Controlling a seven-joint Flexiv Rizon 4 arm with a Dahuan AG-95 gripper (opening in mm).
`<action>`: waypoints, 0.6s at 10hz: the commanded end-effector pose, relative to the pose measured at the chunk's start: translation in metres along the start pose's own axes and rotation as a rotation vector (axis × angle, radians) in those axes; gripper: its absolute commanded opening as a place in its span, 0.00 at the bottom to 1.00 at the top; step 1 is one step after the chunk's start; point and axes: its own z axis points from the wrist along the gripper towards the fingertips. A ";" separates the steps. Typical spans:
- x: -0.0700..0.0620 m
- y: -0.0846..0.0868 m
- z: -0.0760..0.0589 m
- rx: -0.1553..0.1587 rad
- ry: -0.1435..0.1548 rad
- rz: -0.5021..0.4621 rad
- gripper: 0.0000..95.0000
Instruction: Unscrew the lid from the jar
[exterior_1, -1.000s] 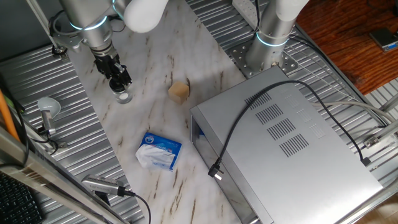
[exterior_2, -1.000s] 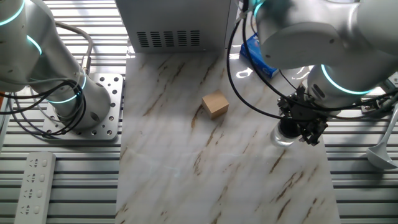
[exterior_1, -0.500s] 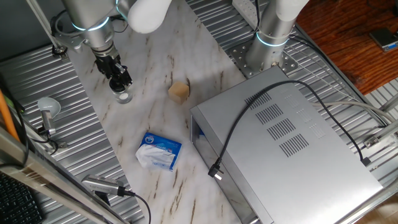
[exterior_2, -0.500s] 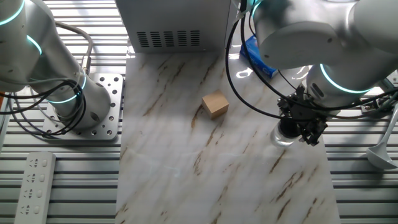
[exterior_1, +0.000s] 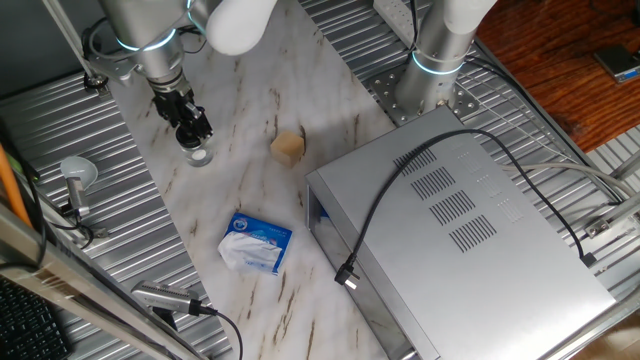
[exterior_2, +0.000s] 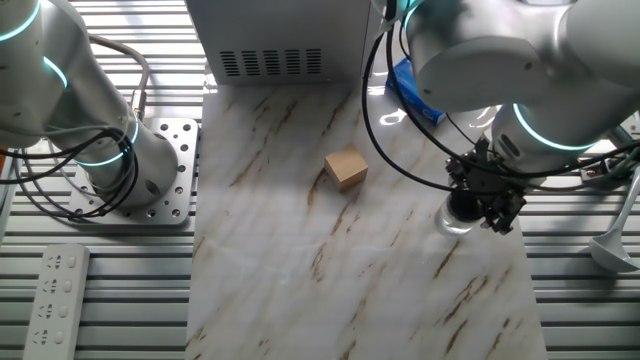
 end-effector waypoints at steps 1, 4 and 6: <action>0.000 0.000 0.000 0.001 0.000 -0.001 0.80; 0.000 0.000 0.000 0.002 0.001 0.000 0.80; 0.000 0.000 0.000 0.001 0.001 0.002 0.60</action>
